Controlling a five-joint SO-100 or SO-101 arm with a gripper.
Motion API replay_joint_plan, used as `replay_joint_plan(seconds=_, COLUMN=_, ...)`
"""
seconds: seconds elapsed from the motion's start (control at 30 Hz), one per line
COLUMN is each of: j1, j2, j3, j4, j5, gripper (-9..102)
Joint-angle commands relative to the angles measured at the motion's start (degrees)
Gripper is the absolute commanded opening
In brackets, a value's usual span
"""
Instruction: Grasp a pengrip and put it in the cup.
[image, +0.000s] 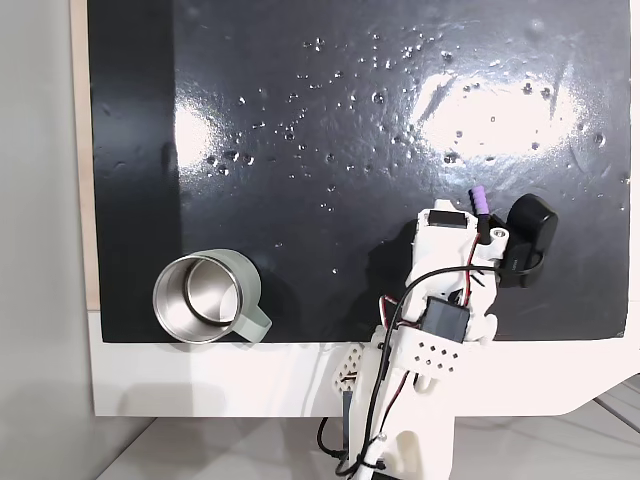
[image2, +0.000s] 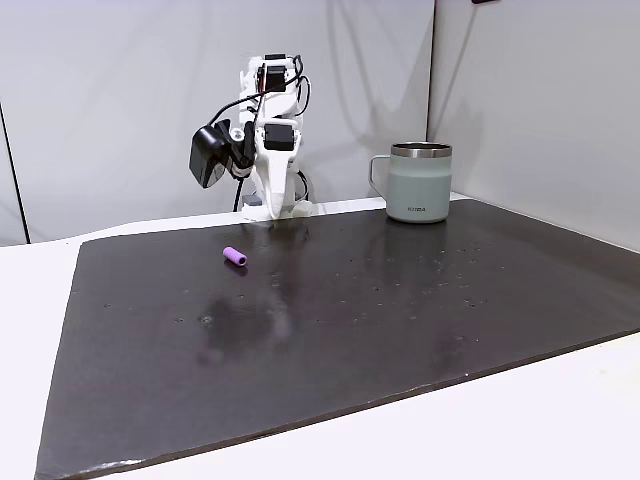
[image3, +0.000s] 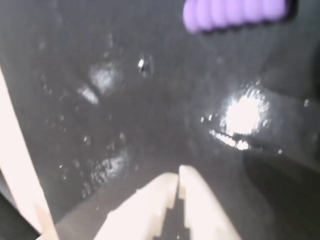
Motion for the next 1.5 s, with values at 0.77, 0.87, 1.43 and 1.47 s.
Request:
replay_joint_plan(seconds=0.77, j1=13.5, j2=-34.6, j3=-36.7, j4=14.4, j5=14.2, gripper=0)
replay_joint_plan(seconds=0.87, j1=13.2, j2=-34.3, j3=-37.4, j4=17.0, j5=16.2, gripper=0)
replay_joint_plan(seconds=1.43, j1=15.0, j2=-29.3, j3=-33.2, j4=23.7, j5=27.9, gripper=9)
replay_joint_plan(seconds=1.47, j1=15.0, j2=-29.2, j3=-33.0, j4=23.7, j5=28.7, gripper=11)
